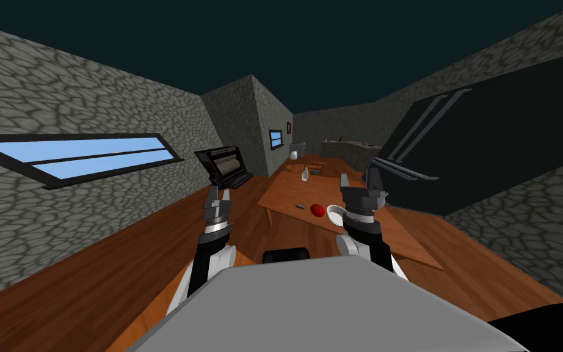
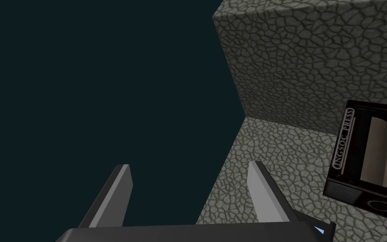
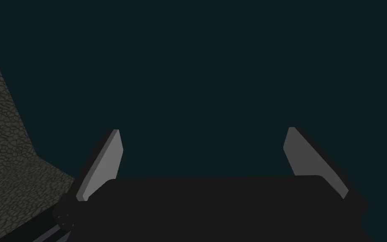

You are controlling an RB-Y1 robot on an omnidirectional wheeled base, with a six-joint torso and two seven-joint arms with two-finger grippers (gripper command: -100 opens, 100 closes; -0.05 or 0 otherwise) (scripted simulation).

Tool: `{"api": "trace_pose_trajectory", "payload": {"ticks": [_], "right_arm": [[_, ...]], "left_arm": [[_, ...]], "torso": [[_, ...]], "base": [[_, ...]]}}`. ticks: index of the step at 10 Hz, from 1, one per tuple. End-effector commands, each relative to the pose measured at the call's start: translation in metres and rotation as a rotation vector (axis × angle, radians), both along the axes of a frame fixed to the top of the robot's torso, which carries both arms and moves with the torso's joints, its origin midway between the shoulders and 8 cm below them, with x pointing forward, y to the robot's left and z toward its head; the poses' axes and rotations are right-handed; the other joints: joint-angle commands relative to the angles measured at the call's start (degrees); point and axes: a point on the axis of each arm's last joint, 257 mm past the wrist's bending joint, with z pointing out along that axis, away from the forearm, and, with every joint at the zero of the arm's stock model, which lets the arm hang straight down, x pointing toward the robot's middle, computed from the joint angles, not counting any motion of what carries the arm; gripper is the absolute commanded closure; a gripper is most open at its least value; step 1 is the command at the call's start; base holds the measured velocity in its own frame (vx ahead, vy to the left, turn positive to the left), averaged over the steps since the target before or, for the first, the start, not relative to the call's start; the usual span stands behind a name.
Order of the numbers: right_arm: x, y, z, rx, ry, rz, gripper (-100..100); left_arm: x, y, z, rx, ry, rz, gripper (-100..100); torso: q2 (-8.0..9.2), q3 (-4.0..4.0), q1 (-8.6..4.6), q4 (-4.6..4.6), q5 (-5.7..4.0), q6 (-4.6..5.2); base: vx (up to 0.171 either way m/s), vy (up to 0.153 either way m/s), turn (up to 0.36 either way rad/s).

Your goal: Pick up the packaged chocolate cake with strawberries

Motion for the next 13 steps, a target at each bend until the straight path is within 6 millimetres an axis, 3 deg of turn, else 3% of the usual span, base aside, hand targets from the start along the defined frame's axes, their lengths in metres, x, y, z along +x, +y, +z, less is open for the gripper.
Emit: {"api": "trace_pose_trajectory", "payload": {"ticks": [1, 4, 7, 8, 10, 11, 13], "right_arm": [[0.004, 0.004, -0.008, -0.027, 0.030, 0.013, -100], [0.014, 0.012, -0.043, -0.098, 0.141, 0.044, -100], [0.023, 0.018, -0.103, -0.176, 0.312, 0.073, -100], [0.023, 0.019, -0.103, -0.183, 0.314, 0.077, -100], [0.022, 0.020, -0.155, -0.246, 0.457, 0.099, -100], [0.022, 0.020, -0.155, -0.246, 0.457, 0.099, -100], [0.012, 0.019, -0.210, -0.309, 0.606, 0.118, -100]], "left_arm": [[0.000, 0.000, 0.000, 0.000, 0.000, 0.000, 0], [0.000, 0.000, 0.000, 0.000, 0.000, 0.000, 0], [0.000, 0.000, 0.000, 0.000, 0.000, 0.000, 0], [0.000, 0.000, 0.000, 0.000, 0.000, 0.000, 0], [0.000, 0.000, 0.000, 0.000, 0.000, 0.000, 0], [0.000, 0.000, 0.000, 0.000, 0.000, 0.000, 0], [0.000, 0.000, 0.000, 0.000, 0.000, 0.000, 0]], "torso": [[0.00, 0.00, 0.00, 0.00, 0.00, 0.00], [0.04, 0.02, 0.20, 0.00, 0.04, -0.01], [0.00, 0.00, 0.31, 0.00, 0.07, -0.02], [0.02, 0.01, 0.32, 0.00, 0.08, -0.02], [0.01, 0.00, 0.21, 0.00, 0.05, -0.02], [0.00, 0.00, 0.26, 0.00, 0.06, -0.01], [-0.03, -0.02, 0.19, -0.01, 0.05, -0.02]], "base": [[-0.003, 0.024, 0.063], [-0.006, 0.058, 0.111], [0.002, 0.086, 0.219], [0.002, 0.056, 0.059], [0.012, 0.069, 0.228], [0.015, 0.050, 0.087], [0.025, 0.067, 0.301]]}}
